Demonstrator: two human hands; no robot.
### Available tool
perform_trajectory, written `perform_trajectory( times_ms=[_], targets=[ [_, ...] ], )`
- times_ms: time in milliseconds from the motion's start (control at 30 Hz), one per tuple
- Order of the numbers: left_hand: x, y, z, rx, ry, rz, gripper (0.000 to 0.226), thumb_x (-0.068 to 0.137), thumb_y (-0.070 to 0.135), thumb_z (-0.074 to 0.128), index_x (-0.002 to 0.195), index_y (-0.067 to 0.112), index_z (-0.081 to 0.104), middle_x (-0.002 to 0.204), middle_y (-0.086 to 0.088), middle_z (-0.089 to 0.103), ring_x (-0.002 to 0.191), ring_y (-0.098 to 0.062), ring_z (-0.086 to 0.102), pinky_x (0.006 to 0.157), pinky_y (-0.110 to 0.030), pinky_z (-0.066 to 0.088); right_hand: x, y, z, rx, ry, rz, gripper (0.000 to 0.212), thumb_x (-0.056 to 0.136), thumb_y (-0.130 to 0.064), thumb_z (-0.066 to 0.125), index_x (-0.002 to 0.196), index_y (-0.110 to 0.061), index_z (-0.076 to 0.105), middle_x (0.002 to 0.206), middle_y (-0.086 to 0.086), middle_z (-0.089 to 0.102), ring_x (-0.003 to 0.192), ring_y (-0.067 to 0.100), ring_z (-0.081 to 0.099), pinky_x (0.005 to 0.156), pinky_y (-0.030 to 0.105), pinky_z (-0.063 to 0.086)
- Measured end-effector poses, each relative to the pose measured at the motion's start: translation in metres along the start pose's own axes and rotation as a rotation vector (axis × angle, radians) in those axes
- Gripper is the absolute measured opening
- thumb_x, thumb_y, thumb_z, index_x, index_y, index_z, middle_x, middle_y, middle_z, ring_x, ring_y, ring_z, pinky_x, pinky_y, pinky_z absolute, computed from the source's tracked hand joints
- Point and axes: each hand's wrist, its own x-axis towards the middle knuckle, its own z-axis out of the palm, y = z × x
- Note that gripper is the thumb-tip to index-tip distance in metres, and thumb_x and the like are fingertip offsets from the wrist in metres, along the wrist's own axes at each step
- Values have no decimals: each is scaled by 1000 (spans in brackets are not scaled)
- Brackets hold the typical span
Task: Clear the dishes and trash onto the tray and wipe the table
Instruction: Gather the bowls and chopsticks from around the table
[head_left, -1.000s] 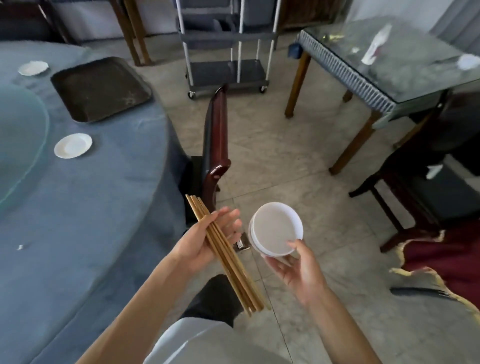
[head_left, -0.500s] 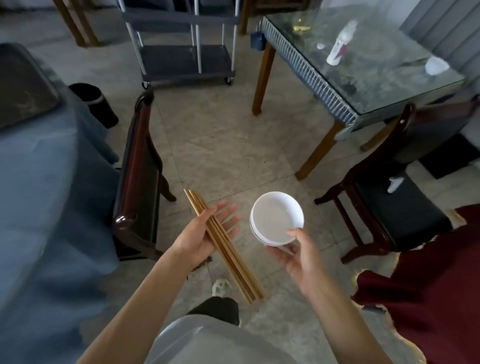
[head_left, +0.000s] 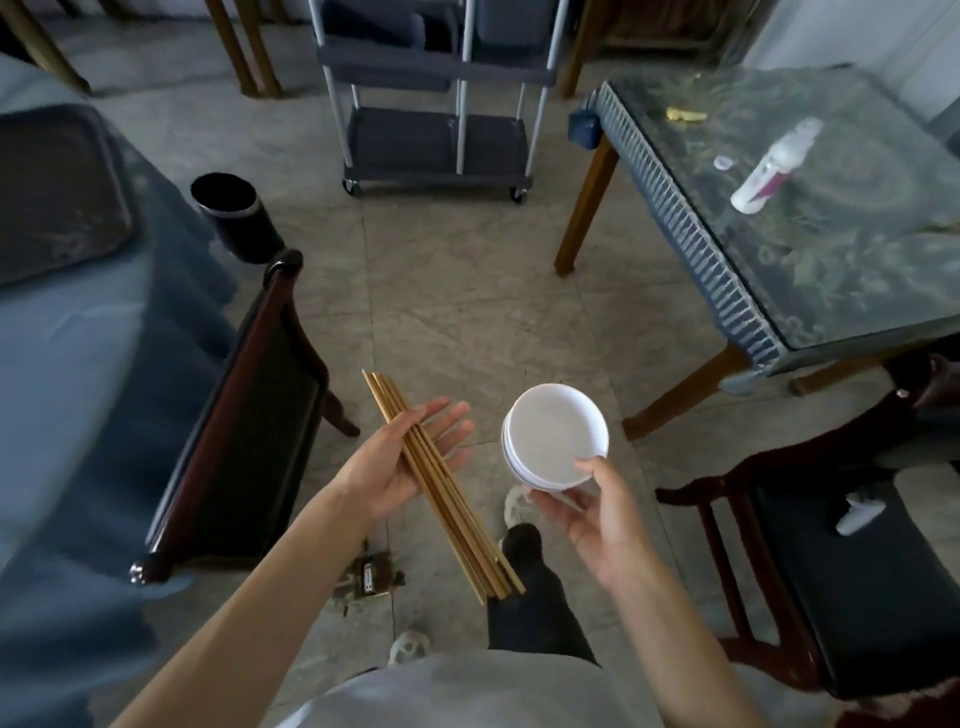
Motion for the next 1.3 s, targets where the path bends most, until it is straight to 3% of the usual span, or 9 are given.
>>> perform_trajectory(
  times_ms=[133, 267, 367, 500, 567, 733, 867, 1067, 1300],
  targets=[
    [59, 31, 30, -49, 59, 86, 38, 107, 27, 42, 140, 9, 52, 134, -9, 68, 116, -24, 70, 84, -42, 62, 68, -61, 32, -50, -47, 32, 35, 96, -13, 60, 131, -17, 60, 129, 28, 60, 115, 44, 67, 85, 45, 64],
    [107, 62, 63, -157, 129, 150, 38, 108, 26, 41, 139, 8, 53, 133, -10, 68, 110, -23, 71, 90, -44, 61, 127, -118, 63, -148, -111, 107, 37, 96, -13, 57, 133, -14, 59, 125, 27, 60, 115, 44, 66, 83, 45, 64],
    [133, 85, 76, -196, 160, 204, 37, 108, 26, 42, 139, 9, 53, 134, -11, 68, 115, -25, 69, 94, -46, 58, 170, -156, 91, -228, -160, 140, 33, 95, -13, 60, 129, -15, 62, 127, 26, 61, 121, 47, 64, 78, 44, 66],
    [167, 113, 75, -306, 201, 249, 39, 105, 26, 48, 140, 10, 54, 136, -12, 66, 122, -27, 66, 97, -48, 57, 223, -188, 137, -312, -223, 130, 36, 95, -11, 57, 130, -14, 63, 124, 24, 63, 111, 41, 69, 72, 39, 64],
    [184, 133, 72, -340, 228, 279, 42, 103, 27, 51, 141, 9, 53, 137, -12, 65, 123, -27, 65, 94, -47, 58, 250, -197, 165, -315, -232, 160, 38, 94, -10, 57, 131, -14, 63, 128, 27, 62, 119, 44, 65, 72, 39, 63],
    [223, 202, 53, -425, 251, 386, 41, 102, 25, 49, 140, 8, 53, 136, -13, 65, 114, -26, 70, 87, -44, 60, 315, -208, 253, -408, -306, 214, 42, 90, -9, 60, 132, -13, 63, 125, 29, 61, 98, 41, 75, 71, 41, 64],
    [251, 275, 29, -459, 298, 455, 38, 106, 24, 45, 139, 8, 53, 135, -12, 66, 116, -26, 66, 95, -45, 57, 364, -207, 340, -498, -342, 222, 41, 92, -10, 59, 132, -14, 64, 126, 27, 62, 117, 46, 65, 73, 41, 63],
    [267, 385, -10, -618, 384, 559, 35, 108, 22, 42, 138, 8, 55, 133, -12, 68, 118, -26, 65, 97, -46, 53, 408, -208, 480, -639, -428, 308, 43, 86, -12, 64, 129, -5, 65, 117, 26, 65, 93, 36, 75, 72, 39, 64],
    [240, 464, -69, -683, 496, 704, 35, 107, 24, 47, 138, 11, 56, 133, -8, 68, 117, -24, 69, 88, -43, 61, 437, -171, 630, -859, -593, 361, 36, 94, -11, 57, 128, -4, 65, 124, 23, 64, 107, 34, 67, 72, 37, 64]
  ],
)
